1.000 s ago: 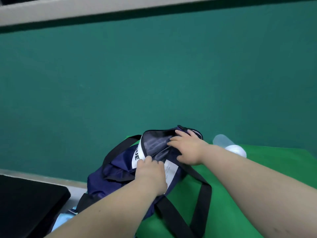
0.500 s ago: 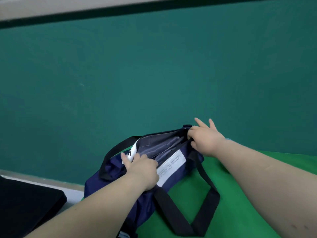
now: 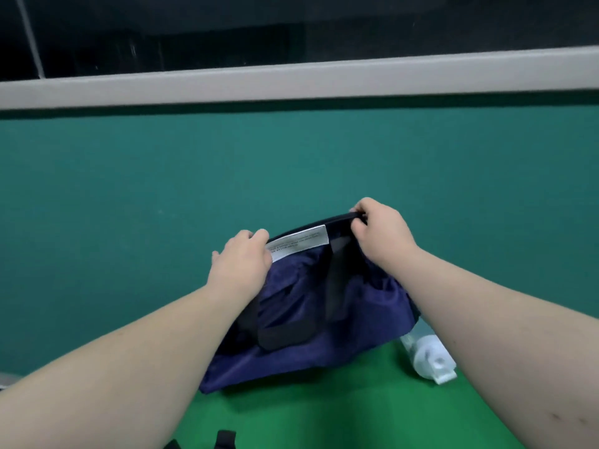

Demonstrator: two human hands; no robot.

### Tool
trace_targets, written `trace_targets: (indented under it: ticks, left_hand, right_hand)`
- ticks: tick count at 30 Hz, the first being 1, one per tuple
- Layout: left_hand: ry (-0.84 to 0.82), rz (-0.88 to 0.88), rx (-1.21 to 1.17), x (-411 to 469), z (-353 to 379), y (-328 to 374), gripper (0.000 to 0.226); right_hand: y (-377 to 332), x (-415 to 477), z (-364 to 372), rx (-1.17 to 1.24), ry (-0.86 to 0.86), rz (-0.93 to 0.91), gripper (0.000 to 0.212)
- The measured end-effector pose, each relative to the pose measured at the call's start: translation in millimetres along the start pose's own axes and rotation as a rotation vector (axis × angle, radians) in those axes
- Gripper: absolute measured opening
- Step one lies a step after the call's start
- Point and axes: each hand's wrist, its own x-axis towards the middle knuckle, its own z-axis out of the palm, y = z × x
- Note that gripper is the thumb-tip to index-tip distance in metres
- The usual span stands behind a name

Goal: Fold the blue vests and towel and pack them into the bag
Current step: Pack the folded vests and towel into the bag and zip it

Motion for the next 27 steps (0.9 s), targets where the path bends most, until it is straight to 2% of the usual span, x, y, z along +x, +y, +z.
trace_targets:
  ticks: [4, 11, 18, 22, 27]
  left_hand:
    - [0.075, 0.023, -0.102, -1.9, -21.9, 13.0, 0.023]
    - [0.192, 0.144, -0.114, -22.9, -89.5, 62.5, 0.014]
    - [0.116, 0.271, -0.355, -91.5, -158.8, 136.8, 0.007]
    - [0.006, 0.314, -0.381, -140.7, -176.8, 172.5, 0.008]
    - [-0.098, 0.357, -0.359, -195.1, -184.2, 198.0, 0.010]
  right_hand:
    - [-26.4, -0.4, -38.1, 0.074, 0.070, 0.009, 0.021]
    - [-50.0, -26.0, -149.3, 0.053, 0.083, 0.036, 0.015]
    - [-37.5, -106.3, -272.1, -0.076, 0.095, 0.131, 0.006]
    - [-21.9, -164.2, -318.2, -0.164, 0.080, 0.229, 0.020]
    - [-12.0, -227.9, -355.5, -0.247, 0.023, 0.286, 0.027]
